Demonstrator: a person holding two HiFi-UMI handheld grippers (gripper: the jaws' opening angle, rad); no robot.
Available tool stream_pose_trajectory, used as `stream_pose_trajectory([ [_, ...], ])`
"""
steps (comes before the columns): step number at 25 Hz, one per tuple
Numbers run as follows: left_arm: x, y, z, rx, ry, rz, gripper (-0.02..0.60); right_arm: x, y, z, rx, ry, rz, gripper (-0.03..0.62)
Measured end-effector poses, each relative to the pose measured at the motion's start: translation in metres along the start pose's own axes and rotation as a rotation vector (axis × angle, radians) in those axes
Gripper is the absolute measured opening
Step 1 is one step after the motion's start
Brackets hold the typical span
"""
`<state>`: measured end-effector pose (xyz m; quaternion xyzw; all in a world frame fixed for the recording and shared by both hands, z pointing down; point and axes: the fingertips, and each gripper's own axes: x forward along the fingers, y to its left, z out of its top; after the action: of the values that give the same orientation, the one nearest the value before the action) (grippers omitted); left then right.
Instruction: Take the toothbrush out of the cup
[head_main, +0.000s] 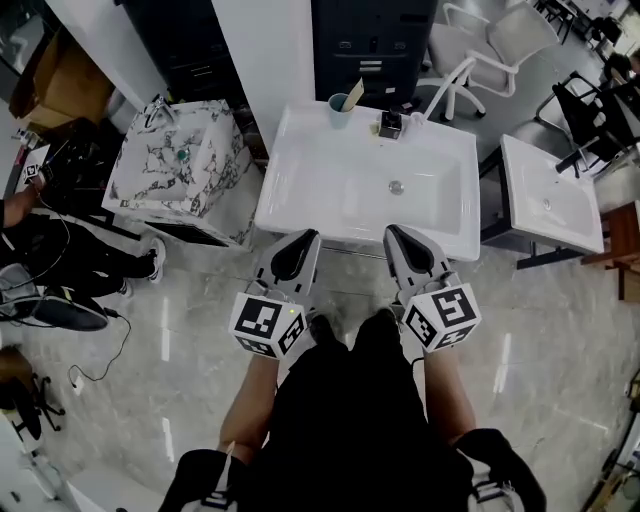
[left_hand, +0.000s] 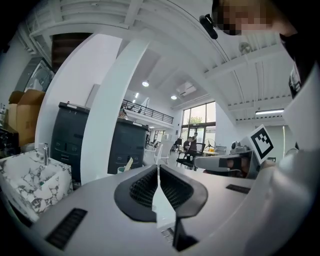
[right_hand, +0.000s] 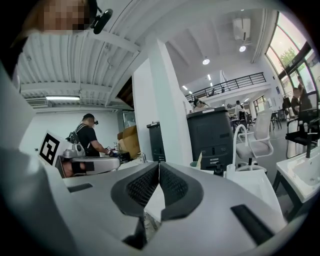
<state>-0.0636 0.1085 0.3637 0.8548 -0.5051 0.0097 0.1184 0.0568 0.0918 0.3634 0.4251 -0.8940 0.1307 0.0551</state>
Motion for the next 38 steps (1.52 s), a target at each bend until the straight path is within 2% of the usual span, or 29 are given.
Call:
stream_pose_trajectory([
  [9, 0.005, 0.019, -0.017, -0.042, 0.041, -0.018, 0.028, 0.018, 0.003, -0.017, 0.024, 0.047, -0.014, 0.032],
  [16, 0.017, 0.046, -0.010, -0.030, 0.032, 0.004, 0.028, 0.055, -0.007, -0.014, 0.038, 0.040, 0.011, 0.031],
  [29, 0.107, 0.089, 0.025, 0.002, 0.023, 0.003, 0.028, 0.141, -0.062, 0.026, 0.031, 0.009, 0.049, 0.032],
  [38, 0.162, 0.098, 0.029, -0.004, 0.035, 0.007, 0.028, 0.180, -0.112, 0.032, 0.042, 0.029, 0.049, 0.032],
])
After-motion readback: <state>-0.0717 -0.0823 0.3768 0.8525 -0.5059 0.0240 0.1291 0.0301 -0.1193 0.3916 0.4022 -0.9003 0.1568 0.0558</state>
